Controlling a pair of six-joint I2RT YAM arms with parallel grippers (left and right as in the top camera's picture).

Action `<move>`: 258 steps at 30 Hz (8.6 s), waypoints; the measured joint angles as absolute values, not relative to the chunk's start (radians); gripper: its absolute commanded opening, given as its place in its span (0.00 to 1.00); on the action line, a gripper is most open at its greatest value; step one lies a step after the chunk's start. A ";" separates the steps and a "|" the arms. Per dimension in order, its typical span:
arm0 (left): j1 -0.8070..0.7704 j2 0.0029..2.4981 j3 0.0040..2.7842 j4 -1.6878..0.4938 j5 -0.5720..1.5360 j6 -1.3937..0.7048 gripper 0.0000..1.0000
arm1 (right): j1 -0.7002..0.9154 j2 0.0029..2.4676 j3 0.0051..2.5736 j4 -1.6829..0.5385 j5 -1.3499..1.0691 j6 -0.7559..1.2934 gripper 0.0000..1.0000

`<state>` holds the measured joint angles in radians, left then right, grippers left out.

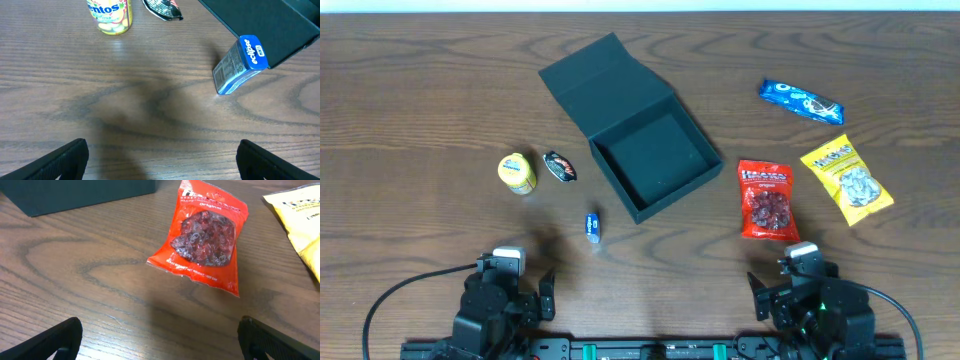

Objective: Pack container

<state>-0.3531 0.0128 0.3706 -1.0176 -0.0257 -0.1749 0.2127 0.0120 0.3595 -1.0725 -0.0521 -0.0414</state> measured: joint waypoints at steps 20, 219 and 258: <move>-0.353 0.013 0.371 -1.018 -0.026 -0.175 0.95 | 0.213 0.012 0.360 -1.073 -0.052 -0.041 0.99; -0.353 0.482 0.866 -1.119 0.089 -0.295 0.95 | 0.029 1.593 0.857 -0.735 -0.112 0.157 0.99; -0.353 0.482 0.866 -1.119 0.089 -0.295 0.95 | 0.029 1.586 0.810 -0.693 -0.130 0.196 0.17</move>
